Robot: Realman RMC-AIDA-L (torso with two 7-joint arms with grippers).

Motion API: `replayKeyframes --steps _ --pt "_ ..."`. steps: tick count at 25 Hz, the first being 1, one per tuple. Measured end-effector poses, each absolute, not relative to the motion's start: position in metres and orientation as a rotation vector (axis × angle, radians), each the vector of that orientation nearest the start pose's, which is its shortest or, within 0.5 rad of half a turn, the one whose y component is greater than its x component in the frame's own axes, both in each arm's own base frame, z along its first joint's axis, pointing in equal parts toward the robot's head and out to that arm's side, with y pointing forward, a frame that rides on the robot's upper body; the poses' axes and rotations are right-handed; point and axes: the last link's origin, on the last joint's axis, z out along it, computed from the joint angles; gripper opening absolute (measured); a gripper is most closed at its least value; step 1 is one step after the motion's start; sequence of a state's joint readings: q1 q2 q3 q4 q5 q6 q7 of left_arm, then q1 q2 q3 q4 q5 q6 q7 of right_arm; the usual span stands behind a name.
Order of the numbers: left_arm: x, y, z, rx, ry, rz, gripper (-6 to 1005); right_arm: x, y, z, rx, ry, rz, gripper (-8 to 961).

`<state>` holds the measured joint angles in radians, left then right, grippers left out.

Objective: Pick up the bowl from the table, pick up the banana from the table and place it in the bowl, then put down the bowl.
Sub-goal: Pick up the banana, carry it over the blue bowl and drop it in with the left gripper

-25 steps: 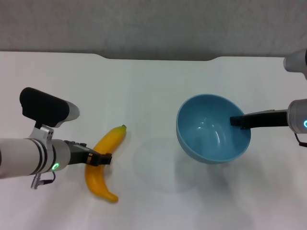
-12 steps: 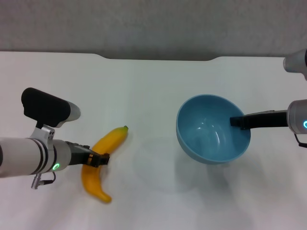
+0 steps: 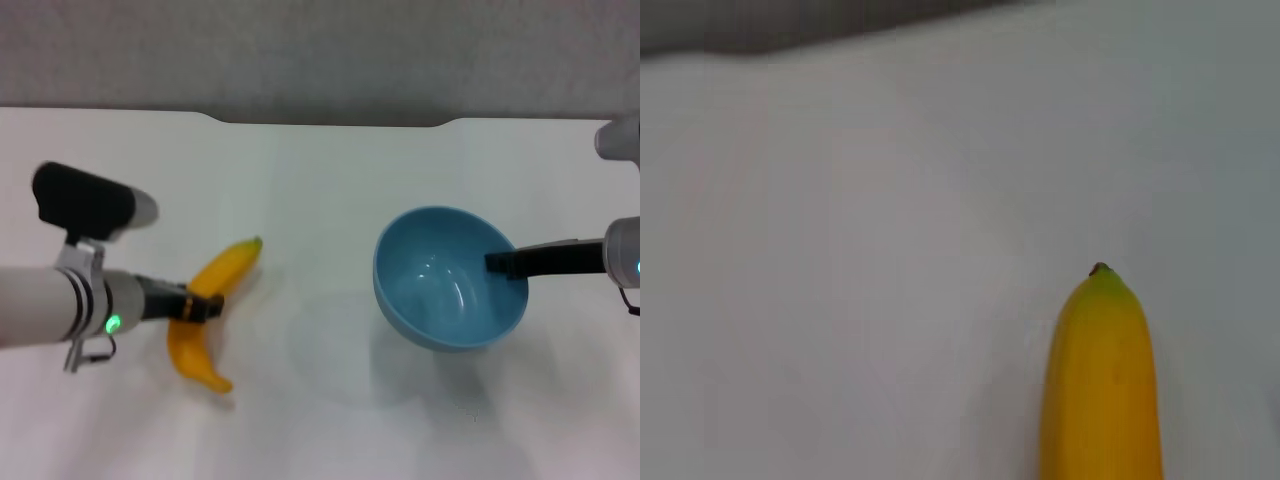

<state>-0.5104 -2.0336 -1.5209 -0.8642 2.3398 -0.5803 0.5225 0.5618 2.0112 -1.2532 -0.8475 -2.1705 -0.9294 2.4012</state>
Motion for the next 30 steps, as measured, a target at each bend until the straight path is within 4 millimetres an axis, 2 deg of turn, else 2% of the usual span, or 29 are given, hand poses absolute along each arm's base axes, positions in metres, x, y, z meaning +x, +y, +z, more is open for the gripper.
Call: replayKeyframes --steps 4,5,6,8,10,12,16,22,27,30 --pt "-0.252 0.405 -0.023 -2.120 -1.026 -0.105 508 0.269 0.400 -0.005 -2.240 1.276 0.138 26" --pt "-0.244 0.407 -0.016 -2.108 -1.023 -0.158 510 0.270 0.400 -0.006 -2.240 1.280 0.135 25" --pt "-0.228 0.410 -0.009 -2.108 -1.019 -0.245 513 0.270 0.400 -0.007 -2.241 1.283 0.132 25" --pt "-0.222 0.411 -0.007 -2.114 -1.015 -0.273 519 0.273 0.399 -0.009 -2.236 1.295 0.124 25" --pt "-0.202 0.413 -0.005 -2.139 -0.990 -0.340 524 0.274 0.399 -0.011 -2.234 1.302 0.119 25" --pt "-0.182 0.412 -0.006 -2.176 -0.965 -0.404 529 0.271 0.401 -0.014 -2.246 1.301 0.115 25" --pt "-0.164 0.408 -0.009 -2.220 -0.984 -0.493 540 0.263 0.403 -0.027 -2.281 1.292 0.085 26" --pt "-0.130 0.395 -0.019 -2.318 -1.038 -0.746 556 0.249 0.412 -0.036 -2.310 1.284 0.089 26" --pt "-0.126 0.389 -0.031 -2.361 -1.027 -0.801 570 0.237 0.416 -0.040 -2.326 1.287 0.128 25" --pt "-0.131 0.390 -0.037 -2.359 -1.025 -0.818 578 0.232 0.418 -0.041 -2.334 1.281 0.140 25"
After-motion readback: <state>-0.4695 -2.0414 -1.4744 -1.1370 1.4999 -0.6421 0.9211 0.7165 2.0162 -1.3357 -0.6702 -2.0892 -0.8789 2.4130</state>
